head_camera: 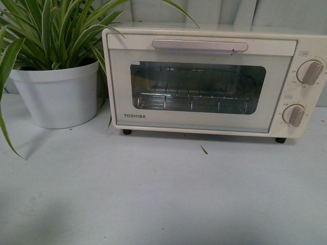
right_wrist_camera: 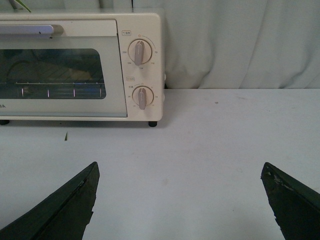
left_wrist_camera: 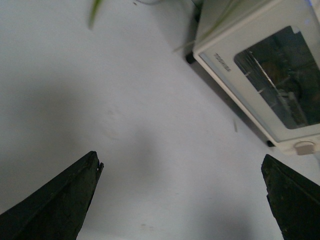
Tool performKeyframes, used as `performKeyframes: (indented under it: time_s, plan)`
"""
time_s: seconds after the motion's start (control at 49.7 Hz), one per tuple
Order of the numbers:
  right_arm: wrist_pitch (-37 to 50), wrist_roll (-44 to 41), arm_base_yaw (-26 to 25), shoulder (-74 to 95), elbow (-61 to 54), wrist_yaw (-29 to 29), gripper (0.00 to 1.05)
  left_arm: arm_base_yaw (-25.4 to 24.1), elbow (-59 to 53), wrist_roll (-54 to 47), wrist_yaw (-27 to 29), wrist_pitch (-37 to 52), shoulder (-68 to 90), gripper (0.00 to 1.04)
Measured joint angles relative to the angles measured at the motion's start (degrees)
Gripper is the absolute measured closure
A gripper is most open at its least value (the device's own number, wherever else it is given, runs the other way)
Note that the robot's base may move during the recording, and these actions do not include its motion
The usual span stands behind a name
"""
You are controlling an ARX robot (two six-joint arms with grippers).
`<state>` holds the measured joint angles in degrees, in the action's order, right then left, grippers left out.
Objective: Open oven
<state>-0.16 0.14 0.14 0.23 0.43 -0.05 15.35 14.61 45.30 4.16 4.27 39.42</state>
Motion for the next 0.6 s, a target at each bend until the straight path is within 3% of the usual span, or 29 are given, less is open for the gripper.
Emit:
performKeyframes:
  time_s: [0.242,0.604]
  plan:
    - [0.0,0.0,0.0,0.0,0.0,0.0,0.09,8.0,9.6,10.4,-1.3,13.9,25.0,0.06]
    - [0.0,0.0,0.0,0.0,0.0,0.0,0.09,12.7,21.8,19.6,-1.0,20.1,48.5,0.06]
